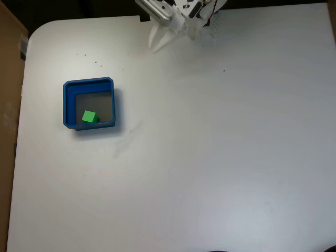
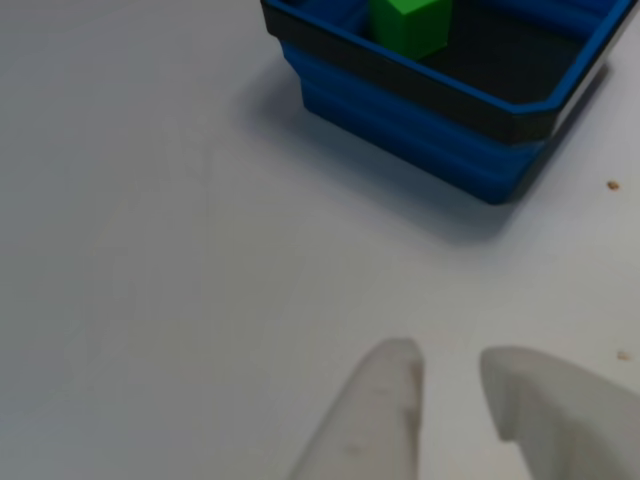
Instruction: Pick up green cube and drop it in the blue box
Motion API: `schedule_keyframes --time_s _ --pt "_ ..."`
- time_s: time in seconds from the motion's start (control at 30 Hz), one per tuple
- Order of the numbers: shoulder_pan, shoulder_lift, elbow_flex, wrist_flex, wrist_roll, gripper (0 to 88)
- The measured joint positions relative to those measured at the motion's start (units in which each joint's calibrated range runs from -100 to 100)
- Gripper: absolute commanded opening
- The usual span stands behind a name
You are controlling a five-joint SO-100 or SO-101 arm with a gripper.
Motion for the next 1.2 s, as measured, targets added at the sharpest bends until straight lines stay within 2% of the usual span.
schedule_keyframes --time_s 0.33,0.6,1.2 --pt "-3.2 -3.3 16.3 -18.9 0.4 1.5" --pt "-10.2 -3.5 16.5 -19.9 0.2 1.7" --pt "-34.5 -4.2 16.5 -19.9 0.2 1.7"
